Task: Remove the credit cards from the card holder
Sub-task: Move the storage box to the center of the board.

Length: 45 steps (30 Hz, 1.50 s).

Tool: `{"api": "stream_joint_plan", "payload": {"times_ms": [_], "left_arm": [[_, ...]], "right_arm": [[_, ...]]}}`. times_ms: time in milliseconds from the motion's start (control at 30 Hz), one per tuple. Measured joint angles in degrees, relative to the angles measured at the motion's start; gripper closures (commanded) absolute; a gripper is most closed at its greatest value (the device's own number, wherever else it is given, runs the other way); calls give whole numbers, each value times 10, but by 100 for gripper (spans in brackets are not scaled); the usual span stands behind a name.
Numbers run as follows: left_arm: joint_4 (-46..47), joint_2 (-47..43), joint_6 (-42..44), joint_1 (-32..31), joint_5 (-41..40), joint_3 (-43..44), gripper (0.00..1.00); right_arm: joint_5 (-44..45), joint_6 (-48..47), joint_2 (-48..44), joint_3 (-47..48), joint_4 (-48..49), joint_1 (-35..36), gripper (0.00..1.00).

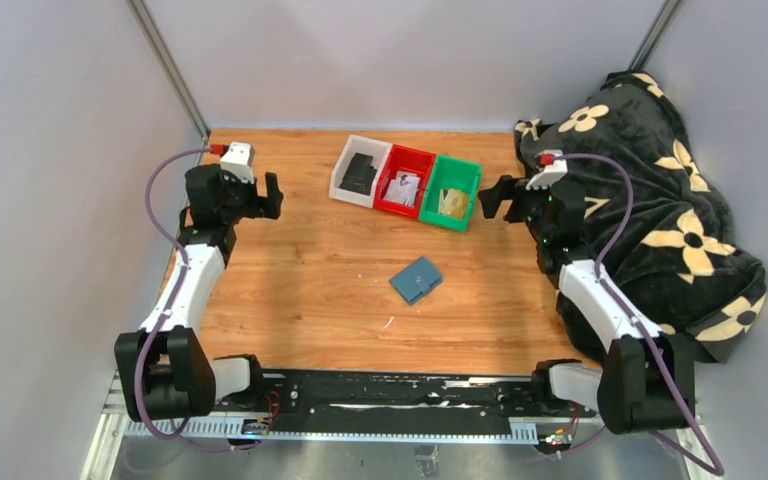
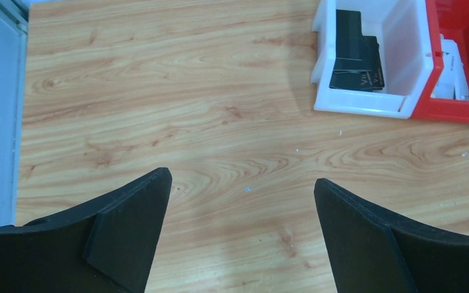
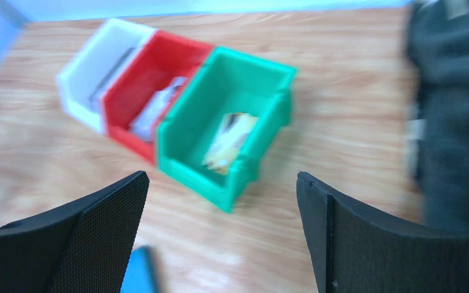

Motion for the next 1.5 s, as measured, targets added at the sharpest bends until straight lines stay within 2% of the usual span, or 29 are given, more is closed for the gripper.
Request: {"api": "stream_joint_plan", "payload": {"times_ms": [133,200,367,533,700,867,967,1033,1100,1300,1433,1500], "left_arm": [[-86,7,5,20,34,53,0],[-115,7,6,30,51,62,0],[-156,7,9,32,79,63,0],[-173,7,10,32,94,63,0],[-195,7,13,32,101,66,0],[-201,7,15,32,106,67,0],[-205,3,17,32,107,67,0],[-208,-1,17,32,108,67,0],[-210,-6,18,32,111,67,0],[-216,-11,19,32,117,68,0],[-227,-11,24,32,122,70,0],[-232,-12,28,32,122,70,0]], "right_arm": [[-115,122,68,70,-69,-4,4],[-131,154,110,105,-113,2,4],[-73,174,114,122,-218,36,5],[0,165,151,241,-342,57,1],[89,211,126,237,-341,82,0],[31,245,103,204,-310,33,0],[-26,259,163,236,-325,-14,0],[-15,248,210,271,-351,-19,0],[12,227,248,300,-377,-1,4],[78,180,304,381,-441,63,24],[122,153,360,452,-466,74,40],[139,139,394,488,-477,76,44]]}}
